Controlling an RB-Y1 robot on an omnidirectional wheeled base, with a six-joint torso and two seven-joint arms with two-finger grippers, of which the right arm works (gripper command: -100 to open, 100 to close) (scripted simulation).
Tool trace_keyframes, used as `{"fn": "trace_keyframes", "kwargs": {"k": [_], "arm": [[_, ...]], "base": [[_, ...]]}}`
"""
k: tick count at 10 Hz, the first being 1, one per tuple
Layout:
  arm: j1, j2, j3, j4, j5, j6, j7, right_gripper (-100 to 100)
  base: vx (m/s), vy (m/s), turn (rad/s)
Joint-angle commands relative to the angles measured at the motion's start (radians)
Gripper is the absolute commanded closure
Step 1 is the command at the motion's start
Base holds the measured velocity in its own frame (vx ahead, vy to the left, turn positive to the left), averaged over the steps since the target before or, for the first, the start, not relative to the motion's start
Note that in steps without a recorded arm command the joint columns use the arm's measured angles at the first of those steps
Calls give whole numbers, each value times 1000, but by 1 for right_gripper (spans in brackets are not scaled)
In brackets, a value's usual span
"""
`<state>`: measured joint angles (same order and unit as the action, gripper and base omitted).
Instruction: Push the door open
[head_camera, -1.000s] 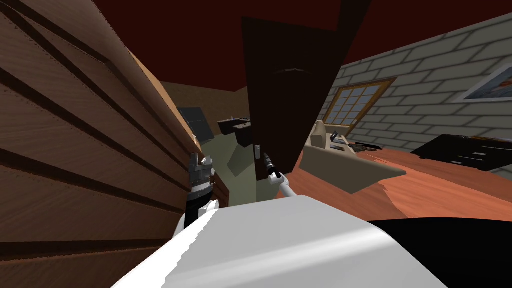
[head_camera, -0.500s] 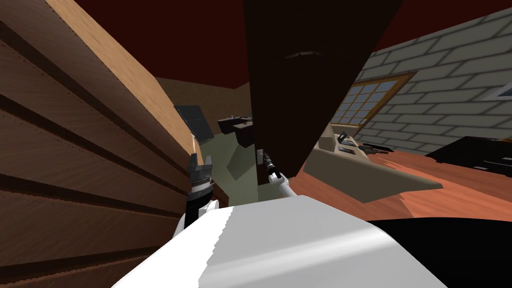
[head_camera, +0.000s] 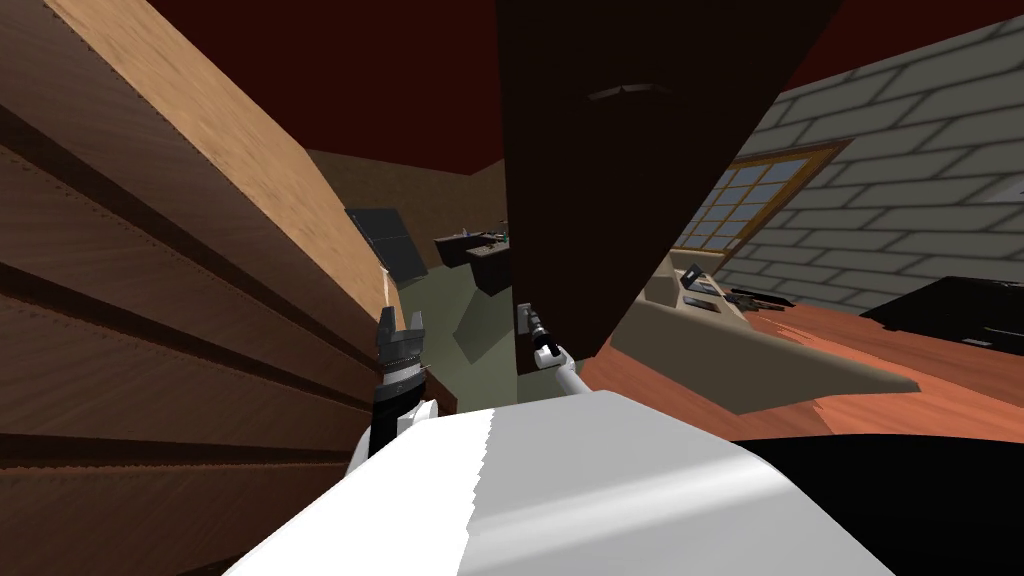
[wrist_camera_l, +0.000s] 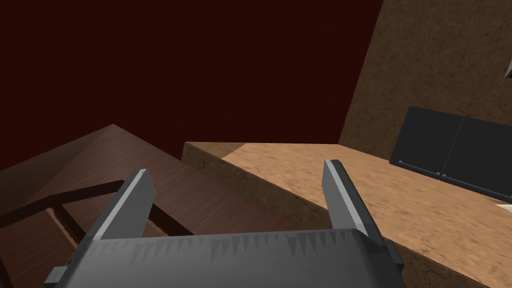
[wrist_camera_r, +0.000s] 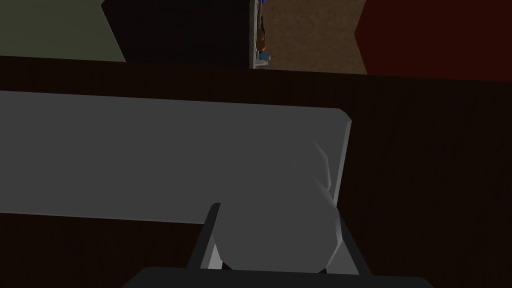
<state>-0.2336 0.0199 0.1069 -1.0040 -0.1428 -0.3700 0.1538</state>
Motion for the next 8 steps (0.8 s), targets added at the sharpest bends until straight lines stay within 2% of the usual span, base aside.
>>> {"fn": "trace_keyframes", "kwargs": {"k": [1,4,5,6,7,8], "arm": [[4,0,1,3,0,2,0,100],[4,0,1,3,0,2,0,100],[-14,-19,-11,33,-1,-7,4,100],[-21,-24,-15,43,-2,-10,5,100],[-39,-37,-27,69,-4,-19,7,100],[-27,-42,-5,52,-33,-10,30,-100]], "base": [[-28,-9,5],[-11,-2,-1],[42,-26,-44],[68,-28,-30],[78,-46,-85],[-35,-23,-55]]}}
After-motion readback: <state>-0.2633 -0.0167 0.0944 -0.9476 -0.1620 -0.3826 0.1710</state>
